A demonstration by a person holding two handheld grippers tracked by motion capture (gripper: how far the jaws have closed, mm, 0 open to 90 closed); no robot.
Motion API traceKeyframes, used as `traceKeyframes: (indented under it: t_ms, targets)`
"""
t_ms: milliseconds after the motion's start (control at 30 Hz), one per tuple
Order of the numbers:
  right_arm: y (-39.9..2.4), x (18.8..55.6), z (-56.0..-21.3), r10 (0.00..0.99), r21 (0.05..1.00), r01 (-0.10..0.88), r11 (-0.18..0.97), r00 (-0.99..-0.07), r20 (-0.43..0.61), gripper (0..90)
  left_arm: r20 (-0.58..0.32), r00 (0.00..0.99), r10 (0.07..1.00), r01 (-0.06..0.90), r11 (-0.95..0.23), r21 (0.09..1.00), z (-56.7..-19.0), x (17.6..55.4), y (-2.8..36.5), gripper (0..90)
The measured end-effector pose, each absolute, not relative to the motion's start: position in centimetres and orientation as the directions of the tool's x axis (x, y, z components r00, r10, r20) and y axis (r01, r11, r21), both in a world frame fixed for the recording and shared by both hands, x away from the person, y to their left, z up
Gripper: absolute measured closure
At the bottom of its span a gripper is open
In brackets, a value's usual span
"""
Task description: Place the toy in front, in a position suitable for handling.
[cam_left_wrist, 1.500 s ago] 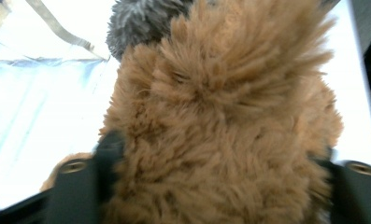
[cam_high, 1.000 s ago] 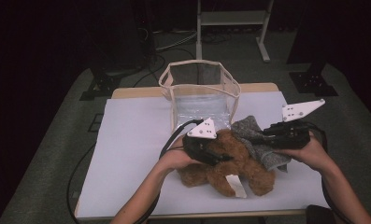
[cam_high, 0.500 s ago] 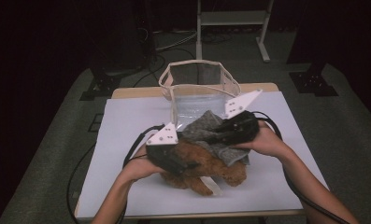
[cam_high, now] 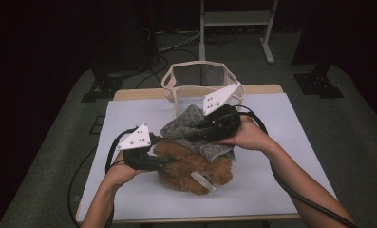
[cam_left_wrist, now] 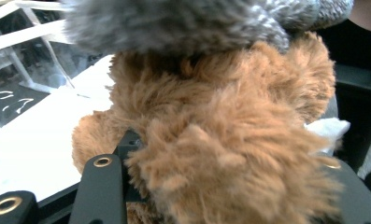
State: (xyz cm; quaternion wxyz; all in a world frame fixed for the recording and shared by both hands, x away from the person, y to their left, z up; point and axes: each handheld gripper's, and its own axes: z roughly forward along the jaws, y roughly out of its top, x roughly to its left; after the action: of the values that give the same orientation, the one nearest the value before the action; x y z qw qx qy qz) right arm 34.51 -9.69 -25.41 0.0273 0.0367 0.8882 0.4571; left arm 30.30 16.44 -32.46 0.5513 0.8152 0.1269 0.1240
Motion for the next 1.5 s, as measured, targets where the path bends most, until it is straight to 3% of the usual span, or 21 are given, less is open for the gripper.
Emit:
traceKeyframes:
  t_ms: [200,533,767,900,1033,1300,1500]
  targets:
    - [-12.0,34.5,-26.3,0.103,0.808,0.076,0.585,-0.994,0.019,78.8,0.046,0.937,0.346,0.086,-0.357,0.930,-32.3,30.9,16.7,43.9]
    - [-12.5,34.7,-25.5,0.128,0.810,0.059,0.584,-0.992,-0.021,78.6,0.065,0.946,0.319,0.072,-0.398,0.915,-31.8,31.6,14.4,43.3]
    - [-16.4,34.9,-27.4,0.181,0.780,0.122,0.614,-0.983,0.011,78.7,0.040,0.950,0.310,0.086,-0.383,0.920,-31.9,32.1,14.0,43.3]
    - [-17.7,35.2,-26.1,0.231,0.814,0.137,0.565,-0.973,0.003,78.8,0.042,0.952,0.302,0.085,-0.395,0.915,-31.7,32.4,13.3,43.3]
    - [-16.9,35.4,-25.1,0.221,0.834,0.123,0.539,-0.975,0.000,78.7,0.041,0.955,0.293,0.083,-0.399,0.913,-31.8,32.6,12.7,43.3]
    - [-16.6,35.2,-28.3,0.187,0.799,0.157,0.581,-0.981,0.057,78.8,0.030,0.951,0.308,0.099,-0.396,0.913,-32.0,33.0,12.7,43.4]
    - [-19.4,35.2,-28.1,0.252,0.798,0.189,0.573,-0.967,0.049,78.8,0.025,0.957,0.291,0.099,-0.404,0.909,-31.9,33.4,11.8,43.4]
